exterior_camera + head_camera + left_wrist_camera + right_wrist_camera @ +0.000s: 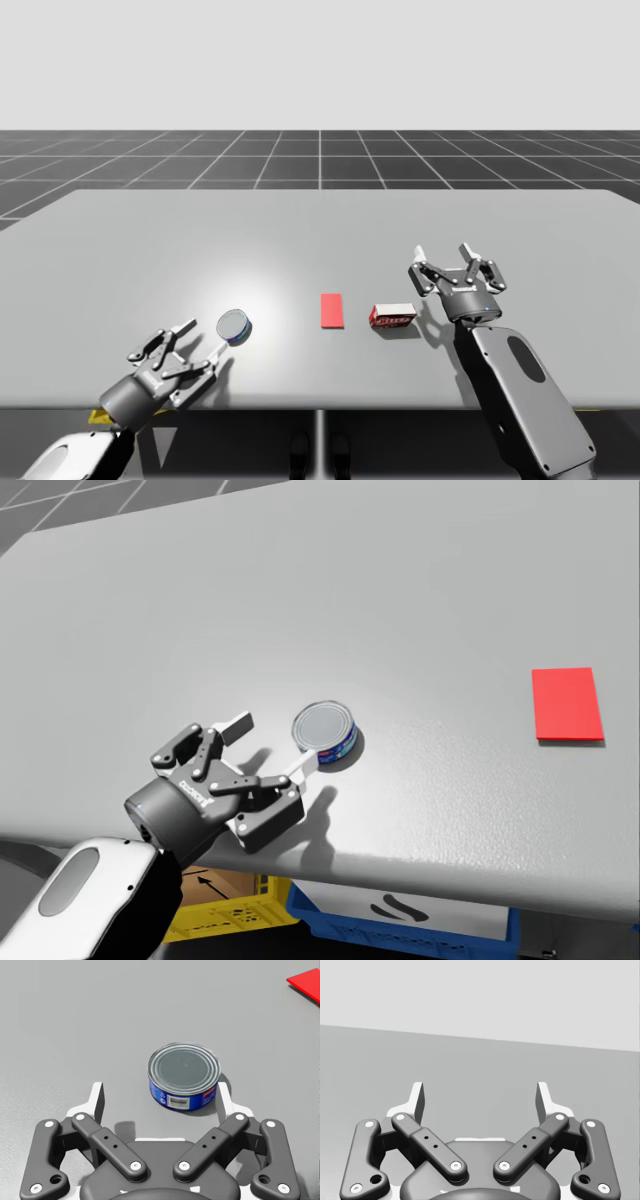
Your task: Look at the card. If it is red, pick the object on the left. If it is green, pick the object on the right.
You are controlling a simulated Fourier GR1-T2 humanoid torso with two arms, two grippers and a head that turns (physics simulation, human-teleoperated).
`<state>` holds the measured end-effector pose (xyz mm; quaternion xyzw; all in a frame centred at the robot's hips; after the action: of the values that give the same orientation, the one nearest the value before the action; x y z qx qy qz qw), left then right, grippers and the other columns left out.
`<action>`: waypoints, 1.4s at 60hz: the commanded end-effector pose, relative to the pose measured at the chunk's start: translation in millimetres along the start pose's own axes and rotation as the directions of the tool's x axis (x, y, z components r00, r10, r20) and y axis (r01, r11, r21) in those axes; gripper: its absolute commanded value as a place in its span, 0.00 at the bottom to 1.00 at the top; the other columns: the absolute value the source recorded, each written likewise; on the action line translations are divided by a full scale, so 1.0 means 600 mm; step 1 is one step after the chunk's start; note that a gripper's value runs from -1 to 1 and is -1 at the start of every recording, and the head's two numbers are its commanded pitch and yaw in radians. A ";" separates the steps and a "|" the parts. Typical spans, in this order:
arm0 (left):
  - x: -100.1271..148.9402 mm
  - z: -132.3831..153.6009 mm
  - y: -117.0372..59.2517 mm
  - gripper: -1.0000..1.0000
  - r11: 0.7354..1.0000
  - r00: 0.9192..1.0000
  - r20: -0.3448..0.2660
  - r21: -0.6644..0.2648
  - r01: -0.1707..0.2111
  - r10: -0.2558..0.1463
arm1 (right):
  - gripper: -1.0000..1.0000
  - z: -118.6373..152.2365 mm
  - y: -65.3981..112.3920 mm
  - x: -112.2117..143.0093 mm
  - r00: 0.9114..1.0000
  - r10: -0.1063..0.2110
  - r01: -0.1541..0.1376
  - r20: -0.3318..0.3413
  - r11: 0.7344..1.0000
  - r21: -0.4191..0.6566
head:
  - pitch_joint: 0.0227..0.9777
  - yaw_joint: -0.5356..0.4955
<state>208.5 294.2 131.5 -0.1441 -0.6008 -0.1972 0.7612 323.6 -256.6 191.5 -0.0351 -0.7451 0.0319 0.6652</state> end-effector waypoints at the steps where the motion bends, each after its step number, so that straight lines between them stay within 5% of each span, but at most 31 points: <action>1: -0.010 -0.023 -0.015 0.00 1.000 1.000 -0.019 -0.004 0.014 -0.014 | 0.00 -0.001 -0.001 0.001 1.000 0.006 -0.006 0.007 1.000 -0.002 | 0.94 0.86; 43: -0.017 -0.098 -0.029 0.00 1.000 0.997 -0.076 0.020 0.009 -0.008 | 0.00 0.001 -0.003 0.006 1.000 0.006 -0.006 0.020 1.000 -0.005 | 0.95 0.85; 46: -0.019 -0.098 -0.029 0.18 1.000 0.997 -0.077 0.025 0.009 -0.007 | 0.00 0.002 -0.004 0.006 1.000 0.006 -0.006 0.020 1.000 -0.005 | 0.94 0.85; 47: -0.021 -0.098 -0.029 0.59 1.000 0.997 -0.082 0.024 0.010 -0.008 | 0.00 0.002 -0.003 0.006 1.000 0.006 -0.006 0.020 1.000 -0.005 | 0.94 0.85; 49: -0.023 -0.098 -0.030 0.87 1.000 0.996 -0.086 0.022 0.012 -0.010 | 0.00 0.002 -0.003 0.007 1.000 0.006 -0.006 0.020 1.000 -0.005 | 0.94 0.85; 52: -0.025 -0.097 -0.032 0.98 1.000 0.996 -0.091 0.010 0.011 -0.010 | 0.00 0.002 -0.004 0.007 1.000 0.006 -0.005 0.021 1.000 -0.006 | 0.94 0.85; 65: -0.029 -0.095 -0.041 1.00 0.999 0.994 -0.098 -0.013 0.038 -0.039 | 0.00 0.002 -0.005 0.009 1.000 0.004 -0.003 0.023 1.000 -0.008 | 0.89 0.85; 84: -0.034 -0.095 -0.044 1.00 0.998 0.994 -0.096 -0.042 0.049 -0.053 | 0.00 0.003 -0.007 0.009 1.000 0.000 0.000 0.020 1.000 -0.011 | 0.59 0.87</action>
<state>253.1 250.9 116.6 -0.0995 -0.6027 -0.1896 0.7687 321.0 -259.1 197.0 -0.0386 -0.7521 0.0292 0.6573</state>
